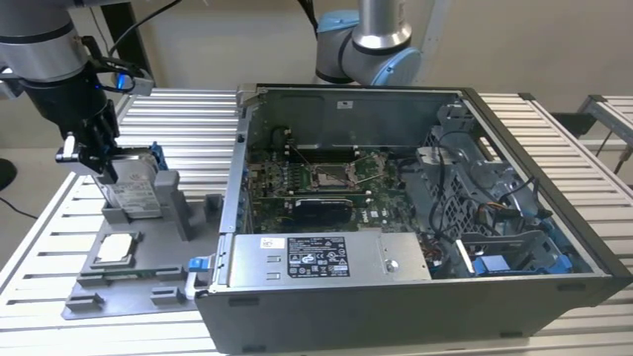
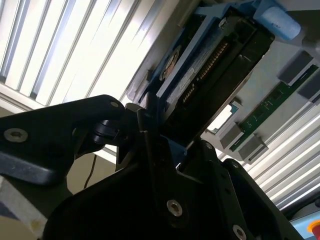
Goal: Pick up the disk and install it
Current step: 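Pick up the disk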
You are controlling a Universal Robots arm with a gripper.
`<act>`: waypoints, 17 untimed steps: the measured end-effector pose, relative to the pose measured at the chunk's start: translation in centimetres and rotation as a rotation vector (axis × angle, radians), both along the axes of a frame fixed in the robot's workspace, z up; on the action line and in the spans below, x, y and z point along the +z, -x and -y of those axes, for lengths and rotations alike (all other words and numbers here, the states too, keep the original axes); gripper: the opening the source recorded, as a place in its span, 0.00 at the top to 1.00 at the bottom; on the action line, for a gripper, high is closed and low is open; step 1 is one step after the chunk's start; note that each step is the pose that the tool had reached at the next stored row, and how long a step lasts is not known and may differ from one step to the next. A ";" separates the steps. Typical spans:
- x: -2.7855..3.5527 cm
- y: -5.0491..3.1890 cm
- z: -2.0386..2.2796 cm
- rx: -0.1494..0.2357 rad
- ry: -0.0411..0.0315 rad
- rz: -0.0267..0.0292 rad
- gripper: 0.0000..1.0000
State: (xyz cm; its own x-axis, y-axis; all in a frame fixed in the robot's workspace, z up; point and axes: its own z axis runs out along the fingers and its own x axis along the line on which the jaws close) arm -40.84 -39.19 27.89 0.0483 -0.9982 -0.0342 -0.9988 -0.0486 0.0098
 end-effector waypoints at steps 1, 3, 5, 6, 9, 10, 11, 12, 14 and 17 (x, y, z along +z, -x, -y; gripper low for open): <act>0.00 0.00 0.00 0.000 -0.0001 0.0000 1.00; 0.00 0.00 0.00 0.000 -0.0001 0.0000 1.00; 0.00 0.00 0.00 0.000 -0.0002 0.0000 1.00; 0.00 0.00 0.00 0.000 -0.0003 0.0000 1.00; 0.00 0.00 0.00 0.000 -0.0004 0.0000 1.00; 0.00 0.00 0.00 0.000 -0.0004 0.0000 1.00; 0.00 0.00 0.00 0.000 -0.0004 0.0000 1.00; 0.00 0.00 0.00 0.000 -0.0004 0.0000 1.00; 0.00 0.00 0.00 0.000 -0.0006 0.0000 1.00; 0.07 0.01 0.00 0.000 -0.0007 0.0001 1.00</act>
State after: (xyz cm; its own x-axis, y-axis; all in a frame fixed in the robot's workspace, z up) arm -40.84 -39.20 27.96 0.0482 -0.9982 -0.0349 -0.9988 -0.0486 0.0097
